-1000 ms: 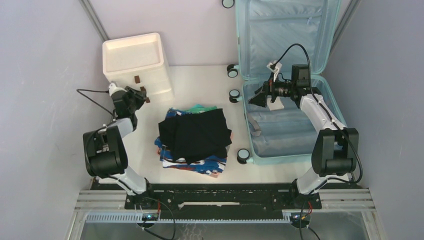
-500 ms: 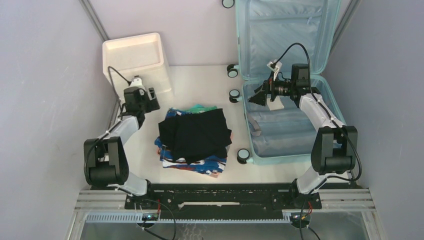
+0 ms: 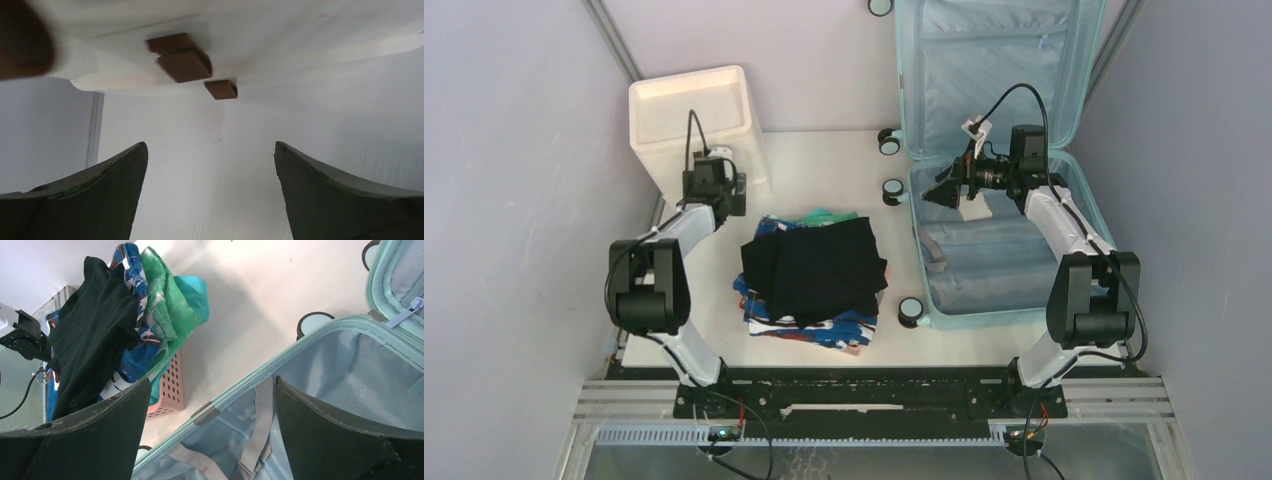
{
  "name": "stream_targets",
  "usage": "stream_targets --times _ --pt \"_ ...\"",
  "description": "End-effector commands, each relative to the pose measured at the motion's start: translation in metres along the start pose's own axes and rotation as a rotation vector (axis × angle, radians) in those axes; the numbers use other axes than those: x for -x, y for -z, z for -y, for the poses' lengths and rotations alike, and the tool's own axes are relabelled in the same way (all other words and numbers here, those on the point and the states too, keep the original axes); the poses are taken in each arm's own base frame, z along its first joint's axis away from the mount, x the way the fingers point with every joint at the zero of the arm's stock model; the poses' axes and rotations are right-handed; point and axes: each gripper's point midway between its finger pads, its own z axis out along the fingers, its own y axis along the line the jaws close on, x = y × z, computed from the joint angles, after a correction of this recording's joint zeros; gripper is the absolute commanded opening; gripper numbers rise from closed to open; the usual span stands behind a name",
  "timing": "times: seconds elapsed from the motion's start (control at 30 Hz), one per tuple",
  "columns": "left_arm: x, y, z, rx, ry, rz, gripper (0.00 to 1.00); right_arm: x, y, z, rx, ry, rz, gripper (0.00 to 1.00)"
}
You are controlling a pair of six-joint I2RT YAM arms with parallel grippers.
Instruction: Open, take out, and arrange the luggage
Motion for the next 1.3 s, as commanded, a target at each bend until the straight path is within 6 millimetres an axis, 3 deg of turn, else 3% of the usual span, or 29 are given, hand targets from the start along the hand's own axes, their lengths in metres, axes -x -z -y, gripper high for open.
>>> stream_targets --times 0.0,0.17,0.5,0.63,0.7,0.87,0.93,1.0,1.1,1.2,1.27 --pt "0.015 -0.009 0.002 0.057 -0.113 -0.026 1.00 0.025 0.004 -0.004 0.010 0.080 0.040 1.00" --pt "0.021 -0.024 0.011 0.093 -0.155 -0.053 0.94 0.028 0.004 -0.002 0.008 0.084 0.040 1.00" --pt "0.020 -0.041 0.008 0.175 -0.116 -0.063 0.71 0.026 0.008 0.002 -0.004 0.080 0.036 1.00" --pt "0.026 -0.031 0.003 0.193 -0.060 0.016 0.62 0.027 0.014 0.008 -0.022 0.077 0.043 1.00" --pt "0.037 -0.018 0.003 0.186 -0.029 0.101 0.57 0.027 0.015 0.010 -0.028 0.075 0.044 1.00" --pt "0.038 0.013 0.004 0.158 0.084 0.240 0.51 0.026 0.015 0.012 -0.030 0.071 0.046 1.00" --pt "0.042 0.025 0.004 0.132 0.162 0.304 0.53 0.027 0.015 0.013 -0.030 0.074 0.049 1.00" --pt "0.044 0.037 0.003 0.116 0.263 0.357 0.65 0.028 0.015 0.013 -0.029 0.075 0.050 1.00" --pt "0.044 0.057 -0.004 0.116 0.379 0.434 0.96 0.028 0.016 0.014 -0.031 0.073 0.050 1.00" --pt "0.046 0.076 -0.021 0.128 0.509 0.461 1.00 0.027 0.016 0.015 -0.030 0.069 0.050 1.00" --pt "0.054 0.086 -0.023 0.025 0.586 0.486 1.00 0.026 0.016 0.016 -0.031 0.070 0.050 1.00"
